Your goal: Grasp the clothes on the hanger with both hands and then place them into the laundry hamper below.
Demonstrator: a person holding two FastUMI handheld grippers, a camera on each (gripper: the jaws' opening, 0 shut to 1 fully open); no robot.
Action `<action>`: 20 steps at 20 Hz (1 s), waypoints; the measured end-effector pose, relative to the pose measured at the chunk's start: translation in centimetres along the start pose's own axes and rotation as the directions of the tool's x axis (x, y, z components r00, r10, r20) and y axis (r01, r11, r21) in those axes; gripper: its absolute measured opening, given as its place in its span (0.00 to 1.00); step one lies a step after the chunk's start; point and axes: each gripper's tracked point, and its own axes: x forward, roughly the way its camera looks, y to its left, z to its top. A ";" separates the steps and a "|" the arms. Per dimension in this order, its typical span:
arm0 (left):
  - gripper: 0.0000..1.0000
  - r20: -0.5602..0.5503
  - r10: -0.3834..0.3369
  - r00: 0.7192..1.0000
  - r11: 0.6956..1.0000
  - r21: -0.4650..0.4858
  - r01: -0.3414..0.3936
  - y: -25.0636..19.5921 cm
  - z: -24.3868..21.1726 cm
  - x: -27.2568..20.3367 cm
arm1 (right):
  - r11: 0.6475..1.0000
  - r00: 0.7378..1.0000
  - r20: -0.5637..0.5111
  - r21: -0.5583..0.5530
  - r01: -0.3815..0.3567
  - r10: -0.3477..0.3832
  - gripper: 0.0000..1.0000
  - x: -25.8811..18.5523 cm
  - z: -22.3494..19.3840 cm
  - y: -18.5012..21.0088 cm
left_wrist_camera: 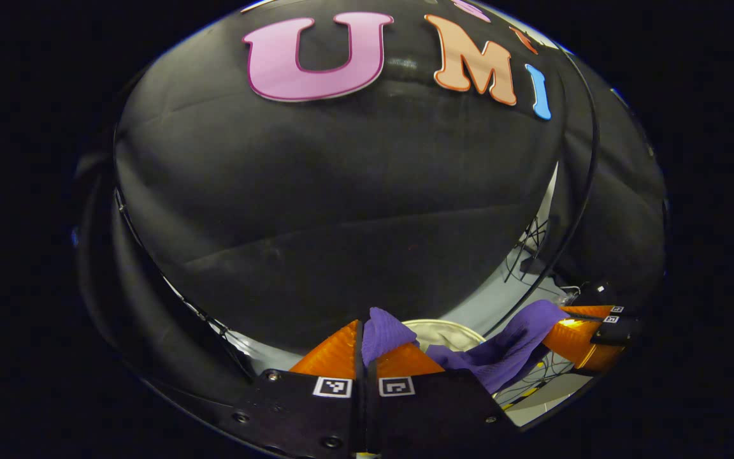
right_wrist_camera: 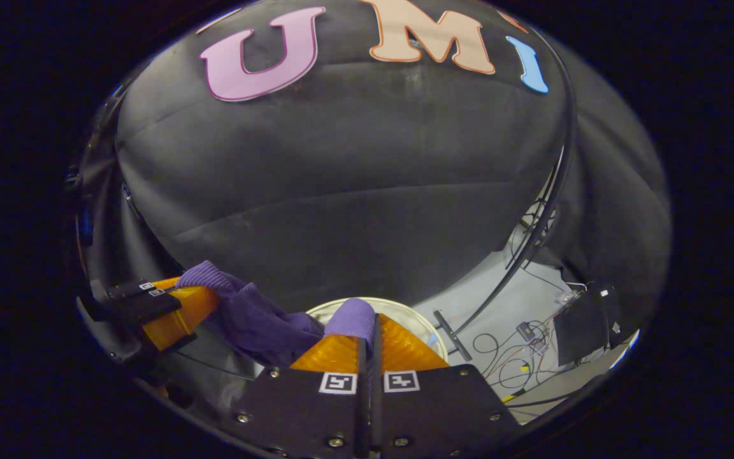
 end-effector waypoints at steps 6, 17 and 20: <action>0.55 -0.027 -0.041 0.999 0.999 -0.029 0.040 -1.3 -3.0 0.5 | 0.999 0.999 -0.046 0.042 -0.006 0.008 0.10 2.2 -3.1 -0.2; 0.96 -0.031 0.073 0.997 0.991 -0.109 -0.076 1.0 -3.5 -6.1 | 0.999 0.999 -0.011 -0.023 -0.046 0.045 1.00 -2.9 -2.1 1.4; 0.96 -0.015 0.096 0.995 0.986 -0.132 -0.097 1.5 -2.7 -8.7 | 0.998 0.999 0.012 -0.053 -0.044 0.045 1.00 -5.6 -0.6 1.5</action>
